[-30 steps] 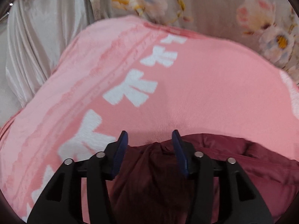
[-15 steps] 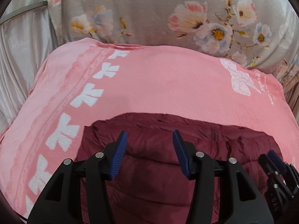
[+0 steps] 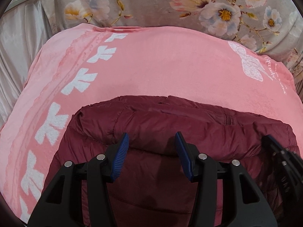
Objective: Fold large clothes
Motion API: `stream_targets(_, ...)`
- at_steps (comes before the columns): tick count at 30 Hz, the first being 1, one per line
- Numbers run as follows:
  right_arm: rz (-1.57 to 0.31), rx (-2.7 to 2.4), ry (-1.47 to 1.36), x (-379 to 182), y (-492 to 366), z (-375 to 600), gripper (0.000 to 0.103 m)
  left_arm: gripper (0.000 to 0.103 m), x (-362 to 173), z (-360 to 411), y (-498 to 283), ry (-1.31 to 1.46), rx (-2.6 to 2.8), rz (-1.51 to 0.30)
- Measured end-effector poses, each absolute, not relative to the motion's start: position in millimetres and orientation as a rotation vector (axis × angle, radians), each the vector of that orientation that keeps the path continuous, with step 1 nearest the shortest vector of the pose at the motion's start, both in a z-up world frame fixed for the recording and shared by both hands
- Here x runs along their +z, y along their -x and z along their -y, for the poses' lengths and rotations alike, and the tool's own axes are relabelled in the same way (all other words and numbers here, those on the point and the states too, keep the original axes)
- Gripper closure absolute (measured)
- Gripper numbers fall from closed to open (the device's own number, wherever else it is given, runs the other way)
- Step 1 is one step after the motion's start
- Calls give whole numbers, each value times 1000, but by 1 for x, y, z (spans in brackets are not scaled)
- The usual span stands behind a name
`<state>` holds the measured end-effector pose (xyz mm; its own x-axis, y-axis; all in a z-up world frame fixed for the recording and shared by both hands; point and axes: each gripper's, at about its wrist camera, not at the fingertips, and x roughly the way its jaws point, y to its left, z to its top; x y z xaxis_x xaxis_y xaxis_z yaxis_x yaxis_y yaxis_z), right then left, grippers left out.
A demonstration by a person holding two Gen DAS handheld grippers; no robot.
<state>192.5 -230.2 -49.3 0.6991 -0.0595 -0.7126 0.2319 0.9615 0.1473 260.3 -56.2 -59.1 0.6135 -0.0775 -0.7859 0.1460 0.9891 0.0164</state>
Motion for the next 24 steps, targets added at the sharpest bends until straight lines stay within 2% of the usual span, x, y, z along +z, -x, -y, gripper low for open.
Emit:
stream_targets(3, -766, -172, -226, -45, -202, 230, 103, 54, -56, 57, -271, -84, -111, -889)
stream_targets(9, -846, -199, -200, -78, -222, 229, 103, 54, -78, 66, -298, -114, -73, -914)
stream_targets(24, -870, -209, -208, -105, -226, 230, 103, 52, -109, 77, -298, -148, -49, -863)
